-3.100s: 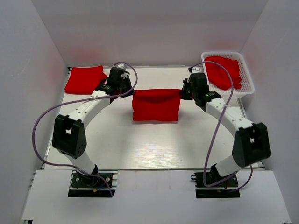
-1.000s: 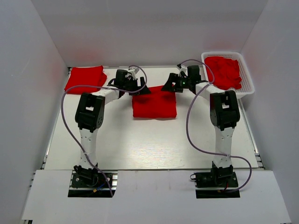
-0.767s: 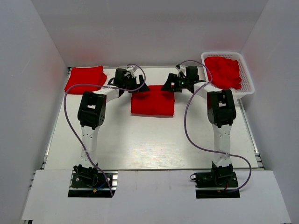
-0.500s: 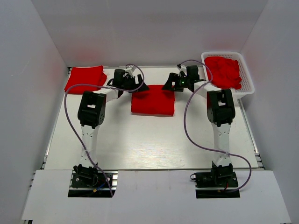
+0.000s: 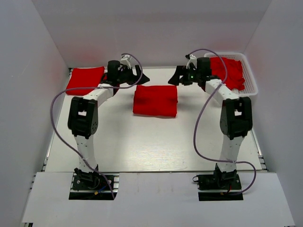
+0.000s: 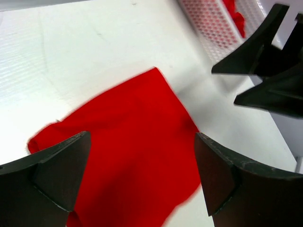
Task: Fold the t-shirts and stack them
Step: Smooth out wrinkles on the folded tshirt
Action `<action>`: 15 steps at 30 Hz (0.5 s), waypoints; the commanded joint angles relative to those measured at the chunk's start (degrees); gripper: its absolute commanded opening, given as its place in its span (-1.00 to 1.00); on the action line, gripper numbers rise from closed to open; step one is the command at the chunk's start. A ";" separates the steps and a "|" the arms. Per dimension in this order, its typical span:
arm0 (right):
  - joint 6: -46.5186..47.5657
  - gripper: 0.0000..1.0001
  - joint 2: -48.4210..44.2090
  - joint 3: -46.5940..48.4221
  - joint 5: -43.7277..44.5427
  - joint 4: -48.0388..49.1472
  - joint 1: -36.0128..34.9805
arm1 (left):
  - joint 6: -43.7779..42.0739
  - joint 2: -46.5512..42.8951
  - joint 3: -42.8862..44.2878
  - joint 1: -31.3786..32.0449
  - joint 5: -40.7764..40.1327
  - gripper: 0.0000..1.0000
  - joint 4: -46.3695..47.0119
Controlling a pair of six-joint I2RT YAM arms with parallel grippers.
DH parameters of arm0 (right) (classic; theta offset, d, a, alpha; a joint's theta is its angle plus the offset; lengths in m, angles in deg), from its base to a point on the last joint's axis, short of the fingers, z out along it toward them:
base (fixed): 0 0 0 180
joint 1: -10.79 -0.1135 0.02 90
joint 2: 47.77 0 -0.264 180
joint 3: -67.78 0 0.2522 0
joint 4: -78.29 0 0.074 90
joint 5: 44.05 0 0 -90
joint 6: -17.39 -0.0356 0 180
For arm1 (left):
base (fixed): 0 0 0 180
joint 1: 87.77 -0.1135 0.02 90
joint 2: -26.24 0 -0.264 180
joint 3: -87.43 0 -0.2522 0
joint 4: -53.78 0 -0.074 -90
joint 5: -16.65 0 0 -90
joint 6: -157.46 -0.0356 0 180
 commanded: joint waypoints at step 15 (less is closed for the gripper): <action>-14.01 0.81 -5.70 -28.05 -12.99 21.35 -3.55 | -3.14 -17.80 -38.41 5.14 0.93 1.00 8.69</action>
